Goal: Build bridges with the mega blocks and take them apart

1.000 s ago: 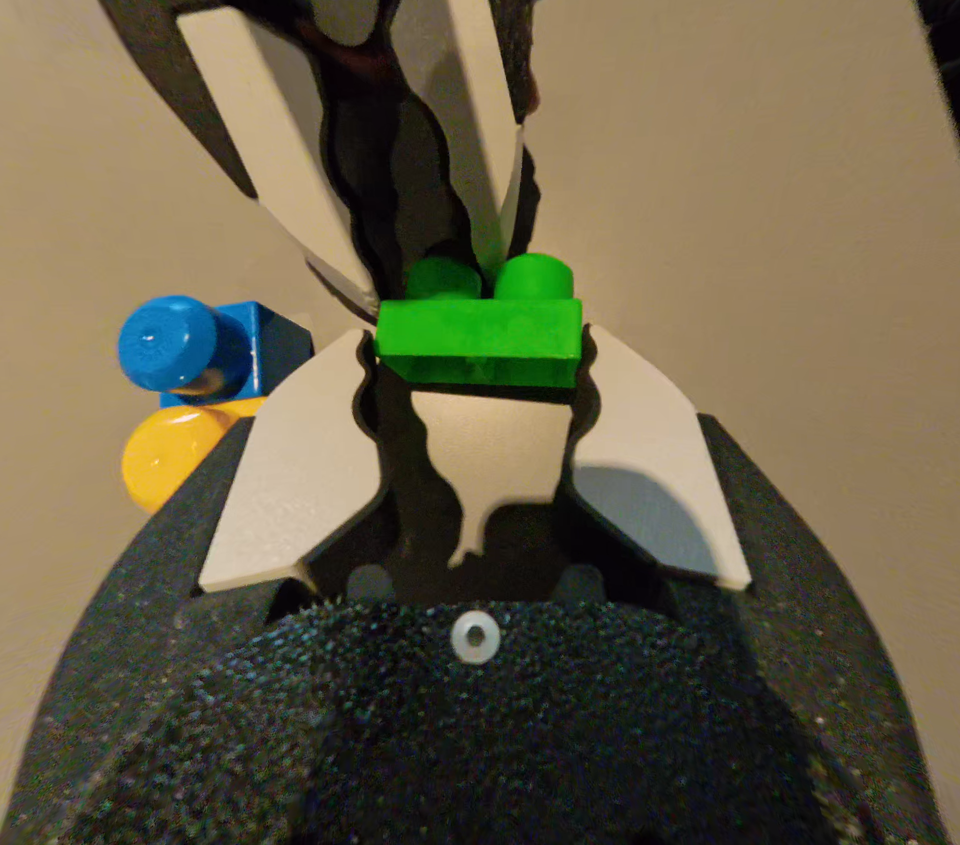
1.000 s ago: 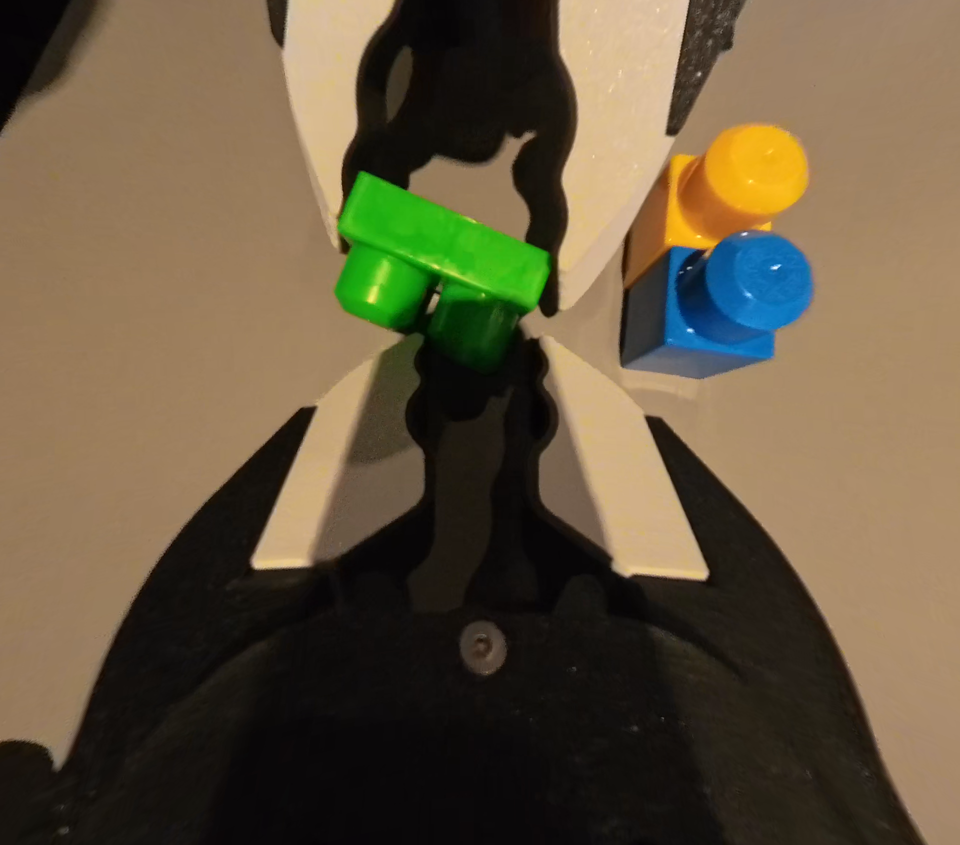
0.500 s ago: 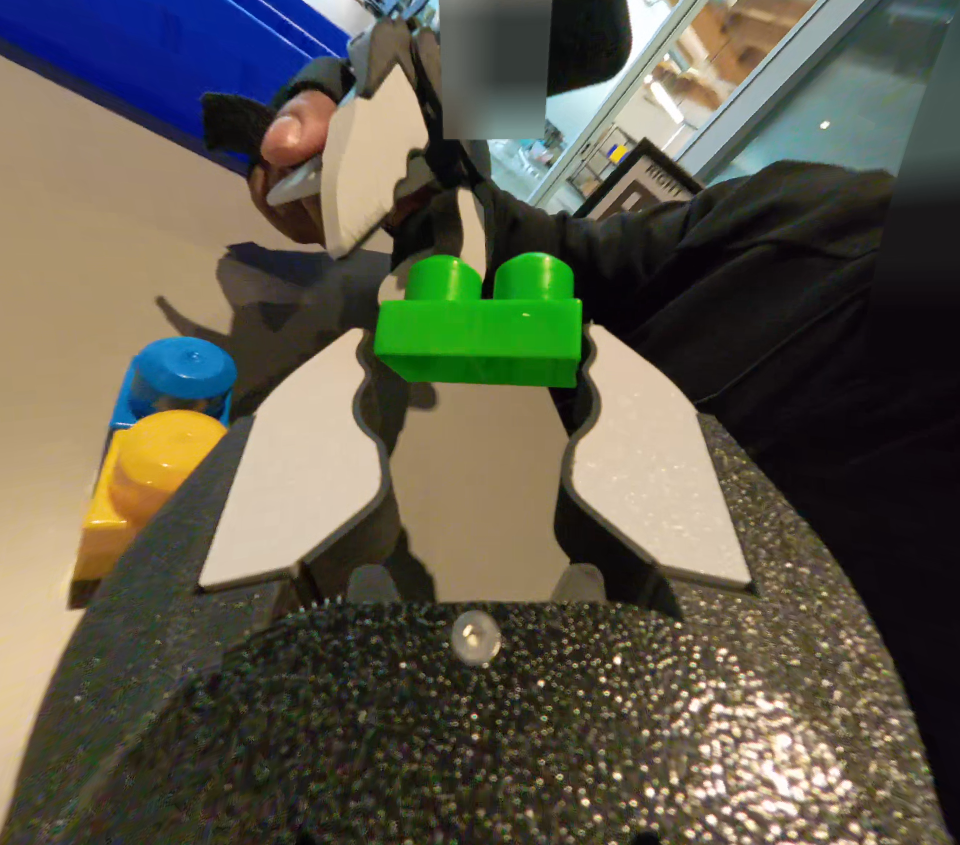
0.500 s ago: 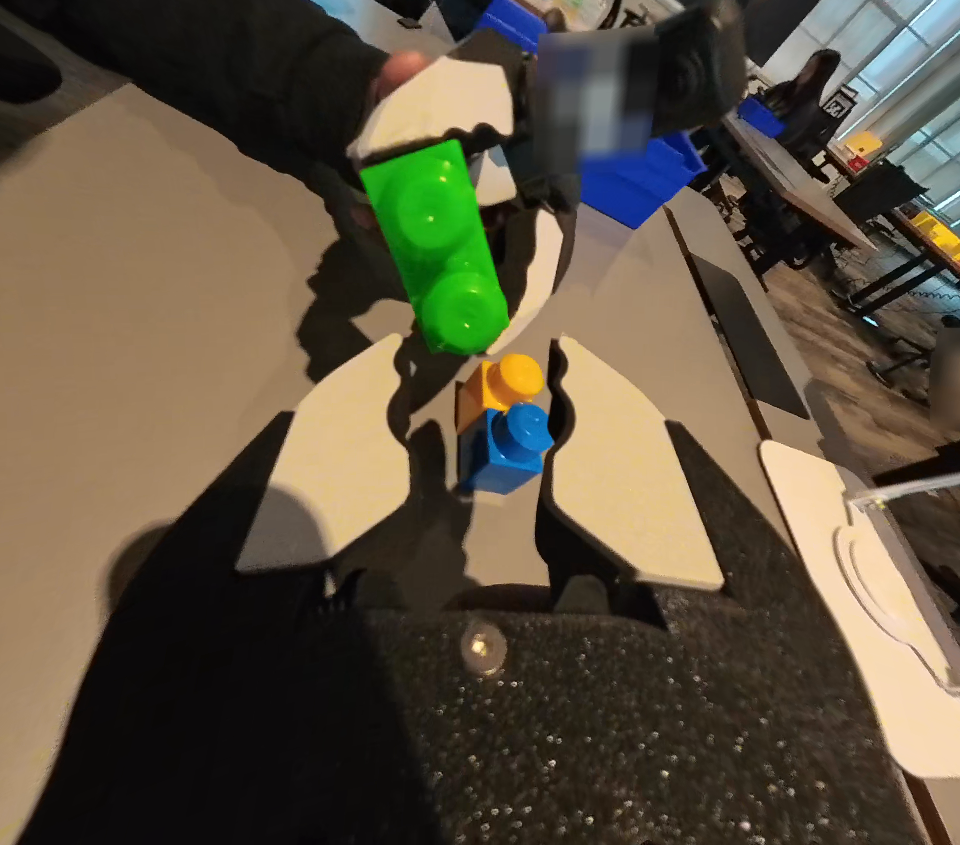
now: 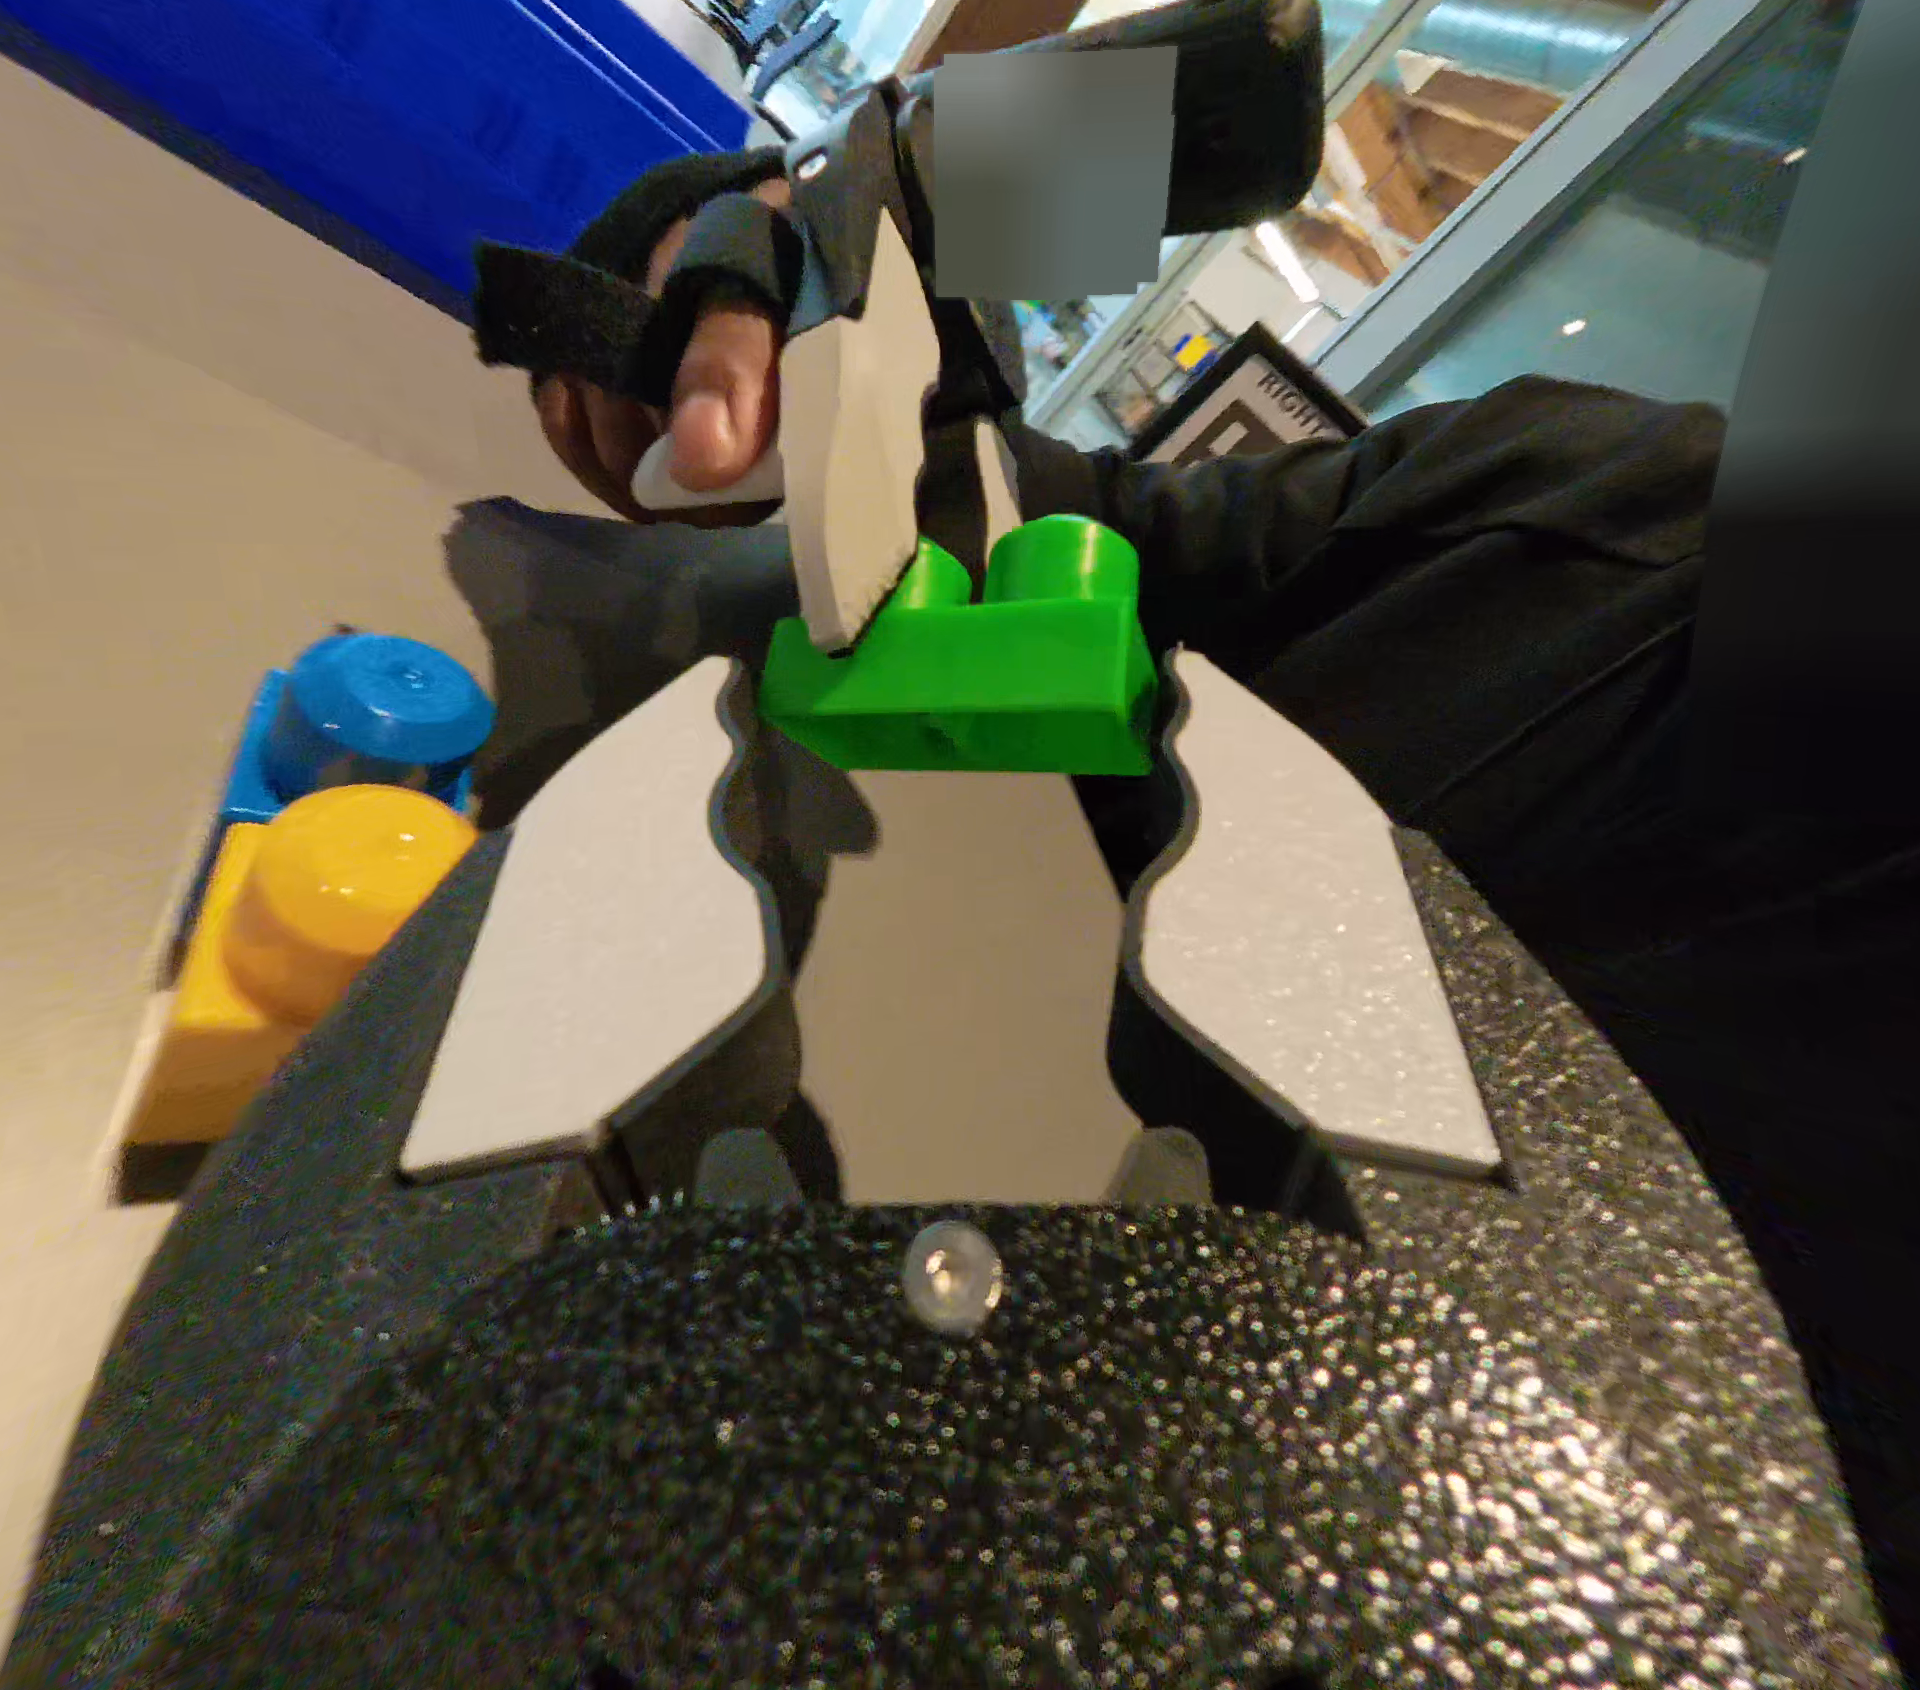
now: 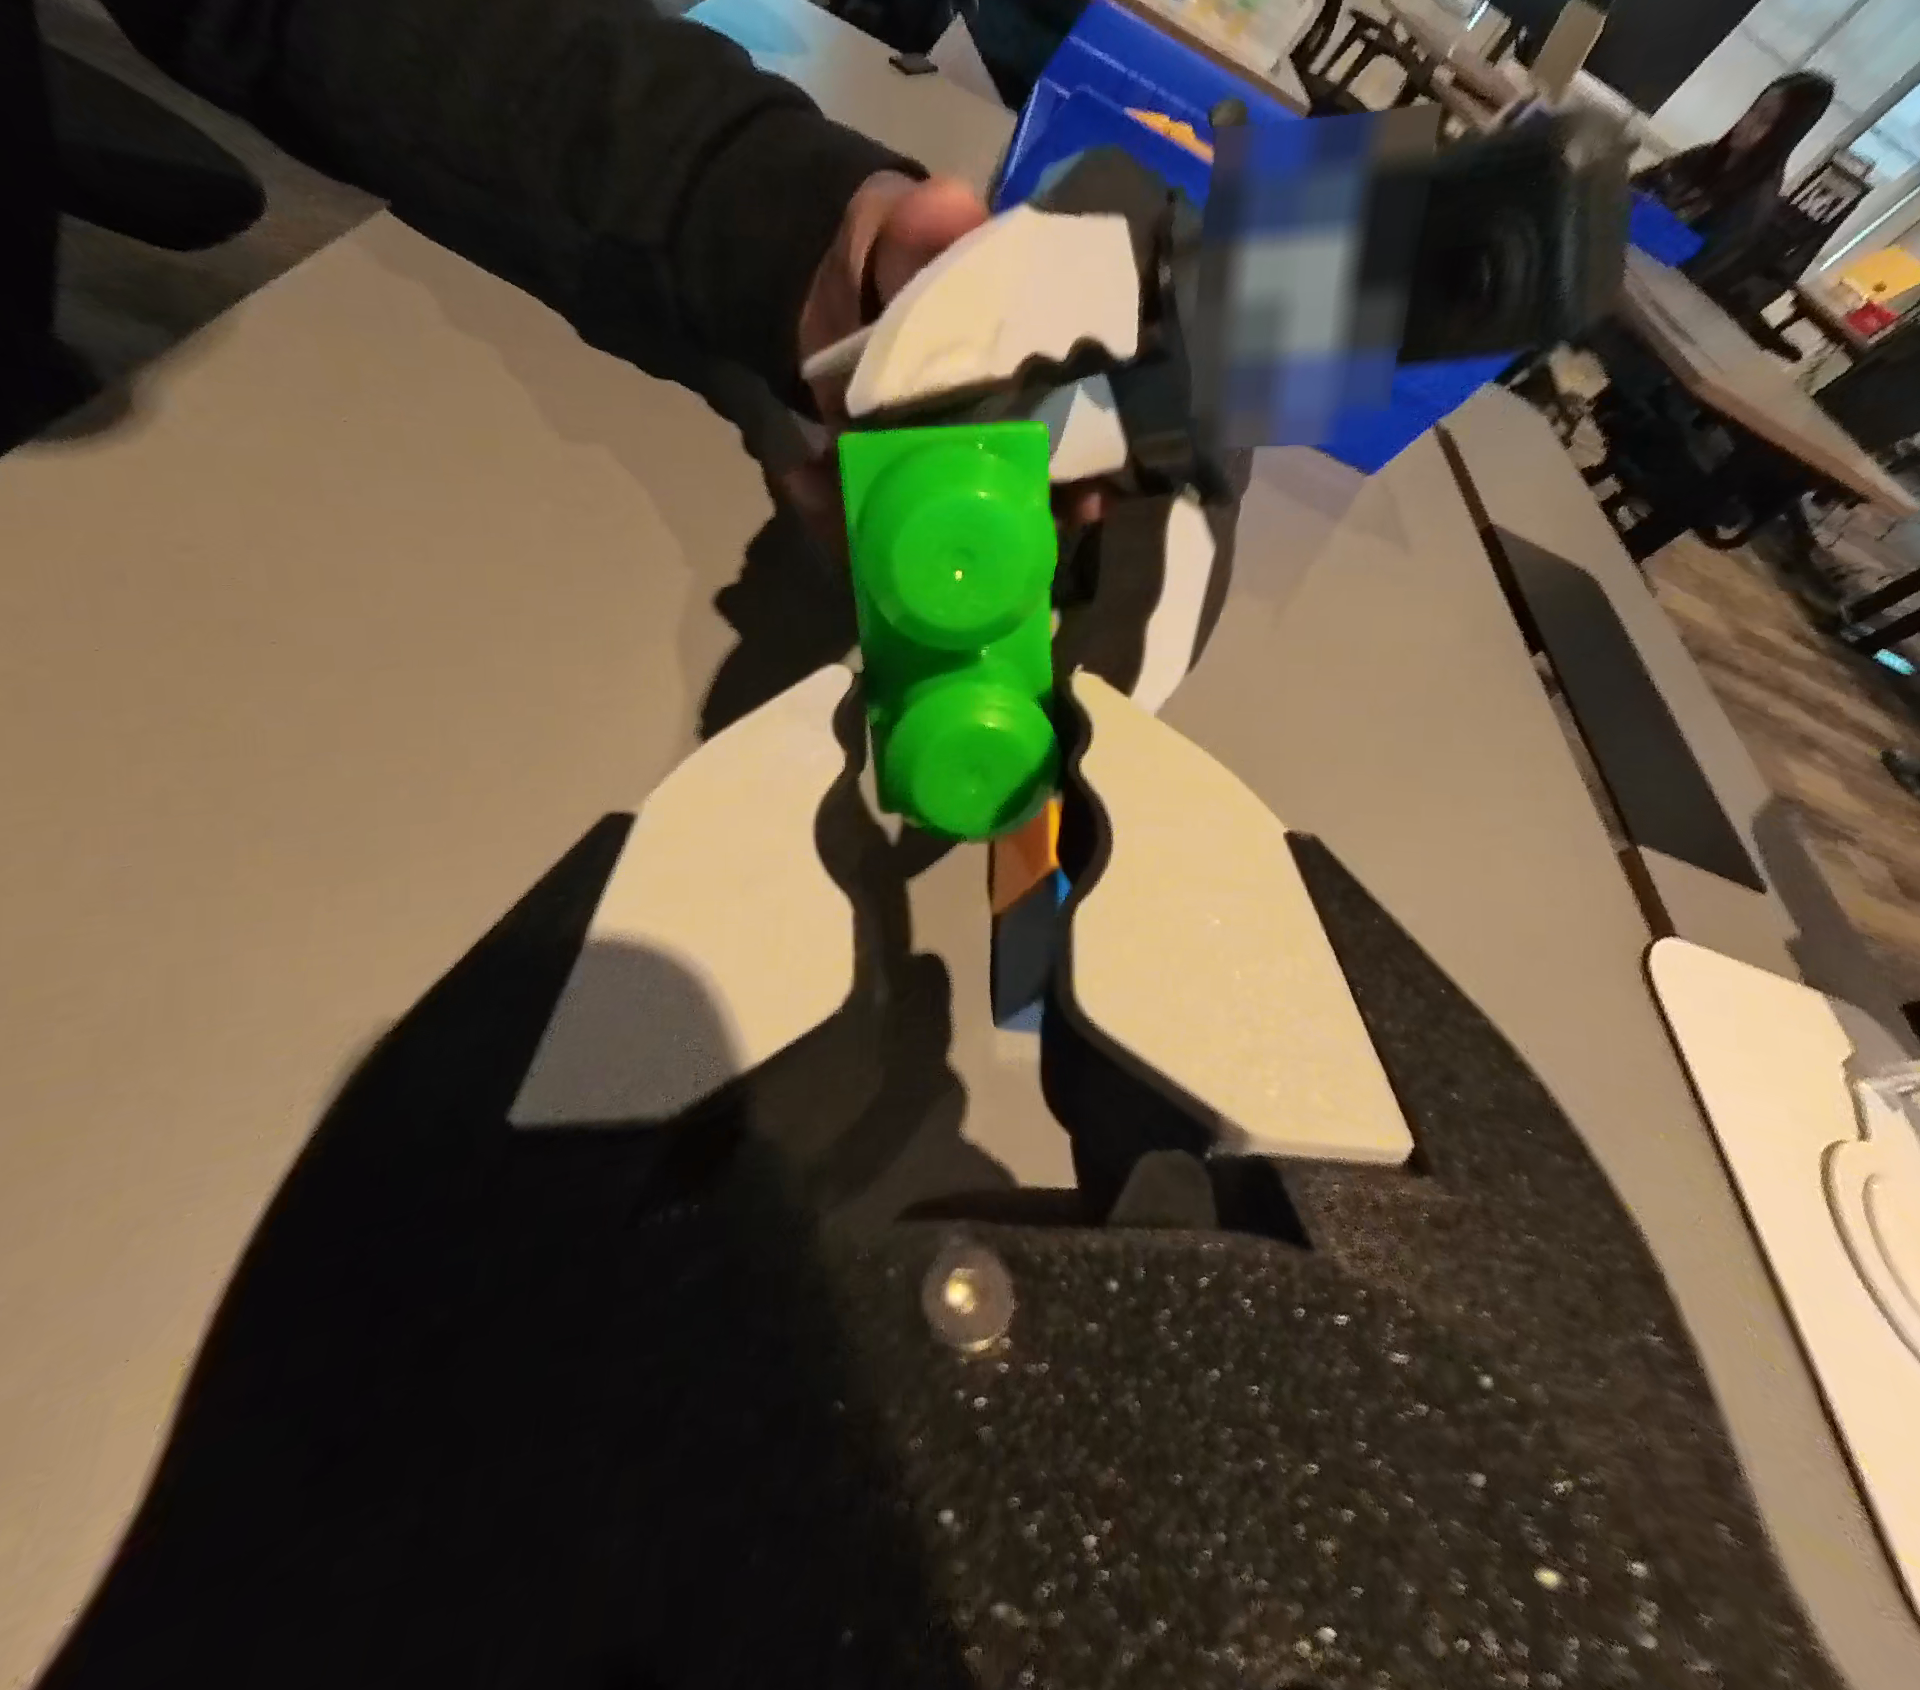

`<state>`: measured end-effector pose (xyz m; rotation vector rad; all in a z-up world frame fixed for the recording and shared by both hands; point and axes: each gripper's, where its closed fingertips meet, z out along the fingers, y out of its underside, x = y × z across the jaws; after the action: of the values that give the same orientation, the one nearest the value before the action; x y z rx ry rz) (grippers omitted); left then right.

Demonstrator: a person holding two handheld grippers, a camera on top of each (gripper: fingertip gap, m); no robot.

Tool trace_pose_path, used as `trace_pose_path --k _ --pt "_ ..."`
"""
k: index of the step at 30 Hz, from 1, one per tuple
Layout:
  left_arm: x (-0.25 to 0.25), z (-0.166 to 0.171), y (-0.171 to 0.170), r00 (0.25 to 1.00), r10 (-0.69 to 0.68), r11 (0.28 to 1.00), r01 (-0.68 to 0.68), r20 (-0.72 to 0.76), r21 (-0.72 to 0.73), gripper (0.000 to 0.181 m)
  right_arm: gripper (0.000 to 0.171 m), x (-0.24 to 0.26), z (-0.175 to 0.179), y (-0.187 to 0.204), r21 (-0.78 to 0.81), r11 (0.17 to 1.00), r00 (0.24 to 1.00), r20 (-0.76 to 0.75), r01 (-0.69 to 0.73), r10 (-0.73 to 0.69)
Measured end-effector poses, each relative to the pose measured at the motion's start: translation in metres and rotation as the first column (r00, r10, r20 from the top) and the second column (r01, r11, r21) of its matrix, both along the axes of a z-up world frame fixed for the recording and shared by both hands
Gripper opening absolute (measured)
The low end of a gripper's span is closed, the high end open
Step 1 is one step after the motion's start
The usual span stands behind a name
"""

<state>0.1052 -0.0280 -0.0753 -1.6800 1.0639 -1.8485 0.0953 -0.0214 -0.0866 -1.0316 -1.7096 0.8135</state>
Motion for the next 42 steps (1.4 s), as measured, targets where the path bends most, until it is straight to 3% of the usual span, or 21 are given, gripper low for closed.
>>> trace_pose_path --k 4,8,11,14,17,19,24,31,42 --pt "-0.016 0.014 0.018 0.991 0.135 0.965 -0.13 -0.004 0.226 0.077 0.034 0.005 -0.005 0.012 -0.054 0.997 0.997 0.067 0.053 -0.049" --pt "-0.024 0.029 0.026 0.963 0.269 0.833 -0.235 0.006 0.501 0.074 0.034 0.007 -0.009 0.024 -0.1 0.986 0.985 0.126 0.134 -0.121" --pt "-0.019 0.018 0.024 0.944 0.32 0.729 -0.187 -0.086 0.659 0.071 0.034 0.006 -0.015 0.025 -0.083 0.982 0.971 0.183 0.17 -0.152" --pt "-0.011 -0.001 0.019 0.925 0.329 0.67 -0.086 -0.191 0.737 0.064 0.034 0.001 -0.019 0.021 -0.054 0.982 0.959 0.23 0.182 -0.165" --pt "-0.009 -0.021 0.016 0.899 0.332 0.619 0.022 -0.287 0.785 0.037 0.034 -0.002 -0.021 0.016 -0.028 0.983 0.952 0.253 0.183 -0.17" --pt "-0.01 -0.025 0.018 0.882 0.359 0.583 0.044 -0.306 0.811 0.037 0.034 -0.002 -0.024 0.017 0.001 0.982 0.947 0.264 0.191 -0.185" --pt "-0.014 -0.009 0.023 0.907 0.362 0.656 -0.083 -0.216 0.75 0.036 0.038 -0.005 -0.007 0.025 -0.034 0.974 0.965 0.145 0.225 -0.218" --pt "-0.022 0.016 0.037 0.943 0.328 0.809 -0.312 0.057 0.498 0.036 0.038 -0.001 0.012 0.036 -0.185 0.954 0.971 0.014 0.237 -0.238" --pt "-0.026 0.007 0.052 0.928 0.358 0.833 -0.368 0.105 0.412 0.036 0.041 0.0 0.003 0.049 -0.316 0.918 0.966 -0.016 0.241 -0.259"
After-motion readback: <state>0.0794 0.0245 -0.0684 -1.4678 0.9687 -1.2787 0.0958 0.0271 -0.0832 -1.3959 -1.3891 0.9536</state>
